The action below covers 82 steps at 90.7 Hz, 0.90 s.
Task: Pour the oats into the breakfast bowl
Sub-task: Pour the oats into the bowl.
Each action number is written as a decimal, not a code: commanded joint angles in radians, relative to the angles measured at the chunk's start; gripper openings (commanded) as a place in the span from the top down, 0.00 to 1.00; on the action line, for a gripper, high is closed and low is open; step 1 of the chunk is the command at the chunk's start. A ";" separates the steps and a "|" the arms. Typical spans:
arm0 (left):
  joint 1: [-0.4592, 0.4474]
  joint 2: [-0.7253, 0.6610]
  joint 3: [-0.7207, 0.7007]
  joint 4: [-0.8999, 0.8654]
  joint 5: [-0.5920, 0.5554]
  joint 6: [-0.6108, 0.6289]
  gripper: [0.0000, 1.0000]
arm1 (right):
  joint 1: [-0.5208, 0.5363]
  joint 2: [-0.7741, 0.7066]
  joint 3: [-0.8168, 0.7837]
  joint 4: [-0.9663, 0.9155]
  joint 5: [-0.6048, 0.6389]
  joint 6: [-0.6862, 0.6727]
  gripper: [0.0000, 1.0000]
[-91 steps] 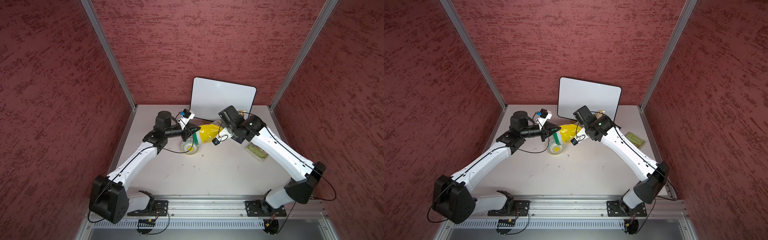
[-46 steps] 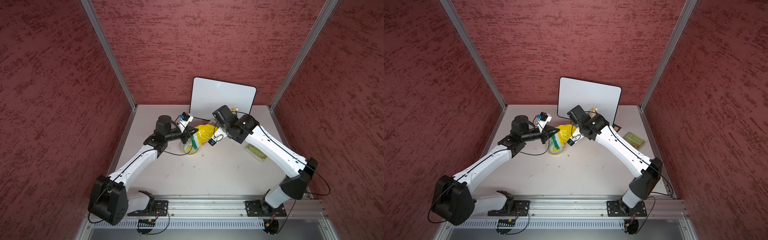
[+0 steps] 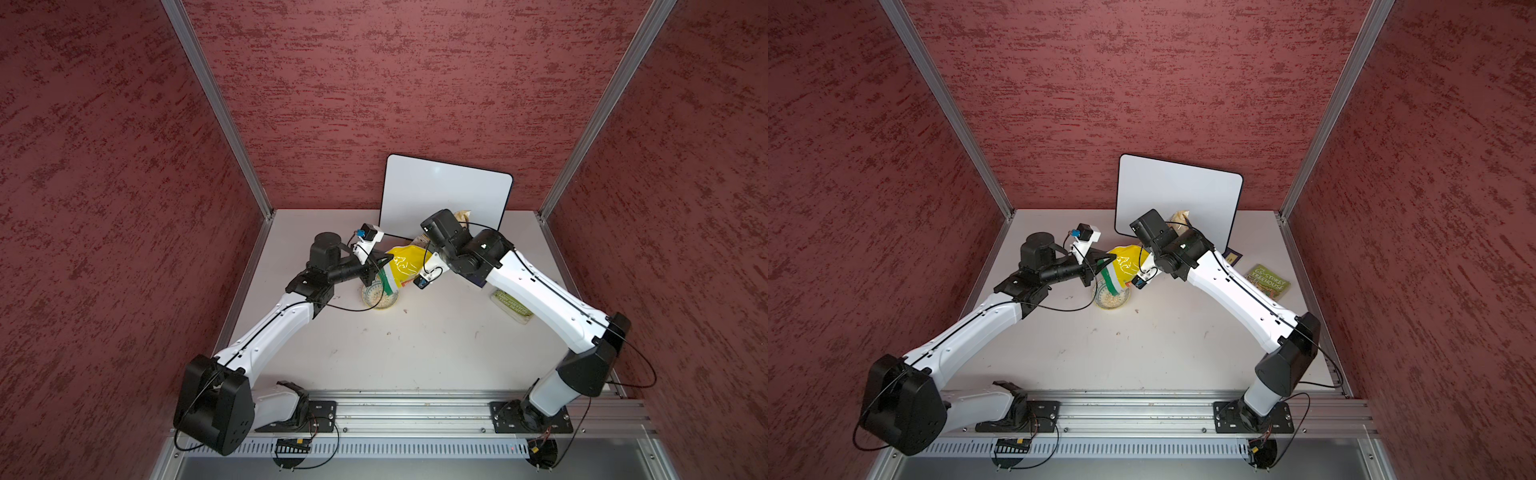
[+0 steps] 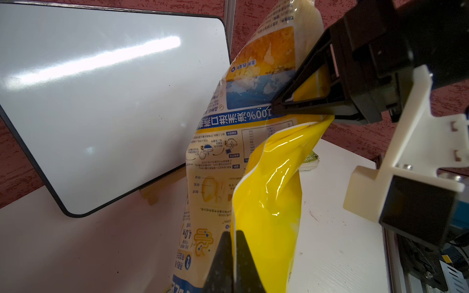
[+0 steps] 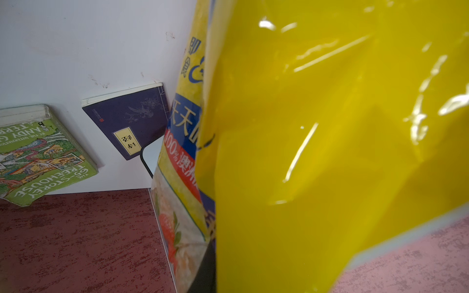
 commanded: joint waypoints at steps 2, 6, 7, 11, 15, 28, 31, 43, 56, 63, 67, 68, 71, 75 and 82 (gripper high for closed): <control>0.002 -0.018 -0.021 0.018 -0.033 -0.007 0.98 | 0.031 -0.025 0.096 0.193 0.088 -0.034 1.00; 0.001 -0.024 -0.027 0.028 -0.040 -0.011 0.98 | 0.036 -0.025 0.096 0.194 0.086 -0.035 1.00; 0.002 -0.026 -0.029 0.030 -0.041 -0.011 0.98 | 0.037 -0.024 0.096 0.194 0.086 -0.035 1.00; 0.002 -0.033 -0.038 0.041 -0.047 -0.015 0.98 | 0.038 -0.022 0.099 0.190 0.086 -0.028 1.00; 0.003 -0.037 -0.044 0.047 -0.048 -0.015 0.98 | 0.038 -0.021 0.104 0.183 0.084 -0.018 1.00; 0.002 -0.036 -0.039 0.041 -0.045 -0.018 0.98 | 0.036 -0.014 0.120 0.143 0.076 0.024 1.00; 0.002 -0.036 -0.039 0.042 -0.043 -0.018 0.98 | 0.035 -0.014 0.119 0.140 0.074 0.031 1.00; 0.001 -0.030 -0.037 0.040 -0.043 -0.018 0.98 | 0.022 -0.017 0.105 0.130 0.066 0.062 1.00; 0.001 -0.024 -0.032 0.043 -0.050 -0.020 0.98 | 0.007 -0.027 0.080 0.134 0.053 0.076 1.00; 0.001 -0.023 -0.029 0.044 -0.052 -0.022 0.98 | 0.001 -0.035 0.069 0.145 0.053 0.074 1.00; 0.001 -0.021 -0.027 0.046 -0.051 -0.024 0.98 | 0.000 -0.037 0.066 0.146 0.050 0.072 1.00; 0.001 -0.020 -0.026 0.046 -0.051 -0.024 0.98 | -0.001 -0.038 0.065 0.146 0.050 0.072 1.00; 0.002 -0.019 -0.025 0.045 -0.050 -0.026 0.98 | -0.003 -0.041 0.060 0.149 0.050 0.068 1.00; 0.001 -0.015 -0.020 0.046 -0.047 -0.027 0.98 | -0.006 -0.045 0.054 0.158 0.053 0.060 1.00; 0.000 -0.008 -0.014 0.043 -0.047 -0.027 0.98 | -0.007 -0.049 0.043 0.171 0.057 0.049 1.00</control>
